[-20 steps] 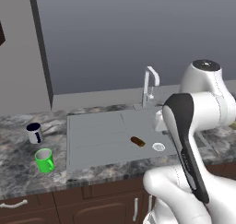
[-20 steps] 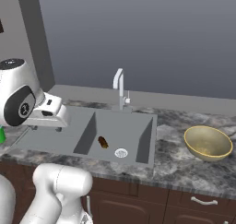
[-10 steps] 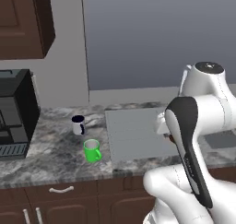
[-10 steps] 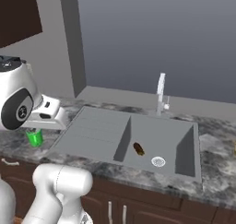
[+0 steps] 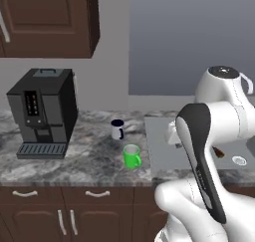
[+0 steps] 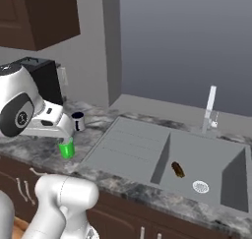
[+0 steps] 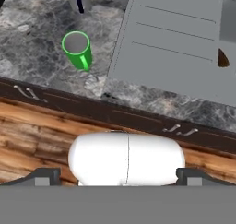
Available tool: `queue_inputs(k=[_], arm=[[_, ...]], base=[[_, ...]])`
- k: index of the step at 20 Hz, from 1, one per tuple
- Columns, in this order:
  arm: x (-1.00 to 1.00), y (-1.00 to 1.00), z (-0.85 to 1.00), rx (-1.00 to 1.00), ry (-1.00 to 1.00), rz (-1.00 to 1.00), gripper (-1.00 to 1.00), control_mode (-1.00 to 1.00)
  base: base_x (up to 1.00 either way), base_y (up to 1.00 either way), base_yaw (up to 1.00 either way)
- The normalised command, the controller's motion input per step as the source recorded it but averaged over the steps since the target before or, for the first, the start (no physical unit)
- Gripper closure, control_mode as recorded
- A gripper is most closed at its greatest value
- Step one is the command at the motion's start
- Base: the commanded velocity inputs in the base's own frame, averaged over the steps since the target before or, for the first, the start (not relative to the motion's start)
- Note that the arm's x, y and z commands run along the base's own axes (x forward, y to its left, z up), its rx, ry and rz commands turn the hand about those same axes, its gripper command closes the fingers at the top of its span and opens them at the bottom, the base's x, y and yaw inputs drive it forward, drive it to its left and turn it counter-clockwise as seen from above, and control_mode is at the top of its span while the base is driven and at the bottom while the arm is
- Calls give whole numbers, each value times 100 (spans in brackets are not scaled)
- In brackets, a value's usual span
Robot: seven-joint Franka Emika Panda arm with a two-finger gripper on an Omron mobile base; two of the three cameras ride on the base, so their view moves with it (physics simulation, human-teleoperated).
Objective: Clear the mugs and bowl far away from the sink.
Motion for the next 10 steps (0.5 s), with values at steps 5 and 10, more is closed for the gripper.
queue_inputs(k=[5, 10], arm=[[0, 0, 0, 0, 0, 0, -100, 100], [0, 0, 0, 0, 0, 0, -100, 100]], base=[[11, 0, 34], [16, 0, 31]])
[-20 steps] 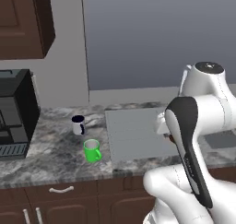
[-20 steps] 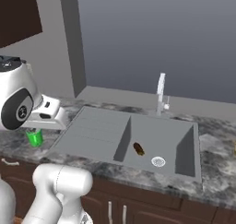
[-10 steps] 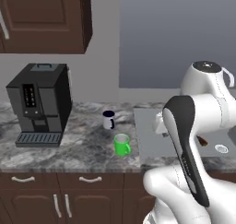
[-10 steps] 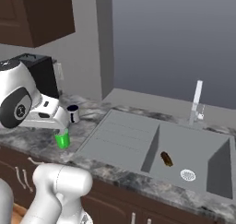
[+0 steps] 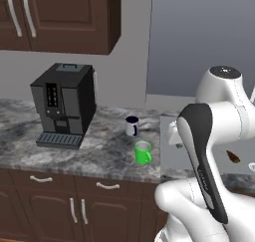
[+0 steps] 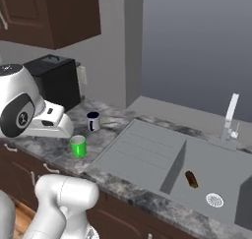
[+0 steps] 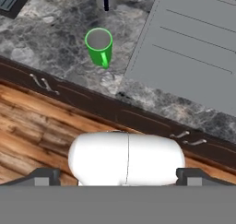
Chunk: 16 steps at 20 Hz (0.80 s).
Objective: Clear the mugs and bowl far away from the sink.
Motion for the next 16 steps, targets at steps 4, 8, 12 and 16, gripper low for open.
queue_inputs(k=[4, 8, 12, 16], arm=[[0, 0, 0, 0, 0, 0, -100, 100], [0, 0, 0, 0, 0, 0, -100, 100], [0, 0, 0, 0, 0, 0, -100, 100], [0, 0, 0, 0, 0, 0, -100, 100]], base=[[34, 0, 29], [51, -2, 26], [63, 0, 25], [59, -7, 27]])
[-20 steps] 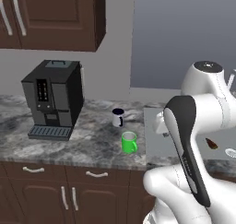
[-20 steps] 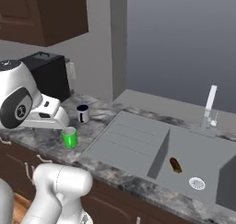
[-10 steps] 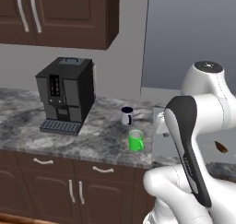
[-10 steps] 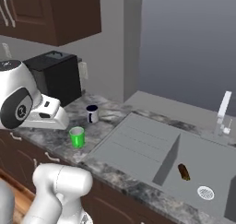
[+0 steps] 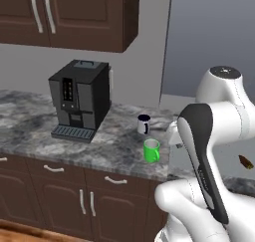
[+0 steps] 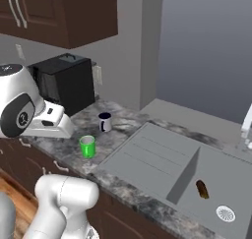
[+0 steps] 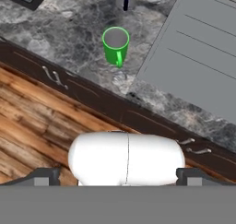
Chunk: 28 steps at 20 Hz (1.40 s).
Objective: Clear the mugs and bowl far away from the sink.
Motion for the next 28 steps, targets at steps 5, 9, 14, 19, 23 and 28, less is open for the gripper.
queue_inputs(k=[5, 9, 14, 19, 23, 28], arm=[[0, 0, 0, 0, 0, 0, -100, 100], [22, -17, -7, 3, 2, 6, -100, -100], [41, -18, -26, 1, 6, 3, -100, -100], [43, -2, -32, 0, 7, 0, -100, -100], [44, 0, -24, 0, 1, 2, -100, -100], [37, 0, -32, 1, 0, 6, -100, -100]], base=[[61, -9, 27], [30, -7, 12], [0, 0, 0], [0, 0, 0], [0, 0, 0], [0, 0, 0]])
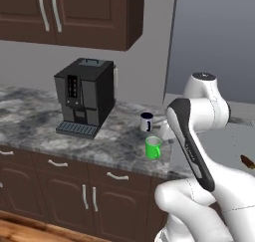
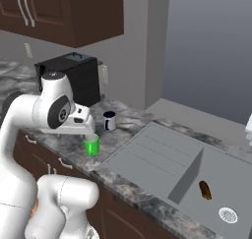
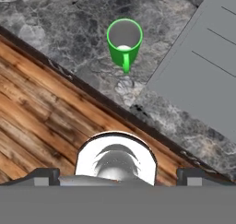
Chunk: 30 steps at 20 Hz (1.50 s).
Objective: Clear the mugs and bowl far away from the sink.
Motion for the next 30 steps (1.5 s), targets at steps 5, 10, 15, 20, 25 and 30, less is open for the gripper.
queue_inputs(k=[5, 10, 15, 20, 25, 30], arm=[[38, 0, -34, 2, 0, 5, -100, -100], [23, -1, -41, 0, 0, 5, -100, -100], [12, 0, -40, 0, 0, 0, -100, -100], [9, 0, -31, -2, 0, 0, -100, -100], [13, 4, -37, 0, 1, -3, -100, -100], [20, 3, -20, 0, 2, -3, -100, -100]], base=[[0, 0, 0], [0, 0, 0], [0, 0, 0], [0, 0, 0], [0, 0, 0], [0, 0, 0]])
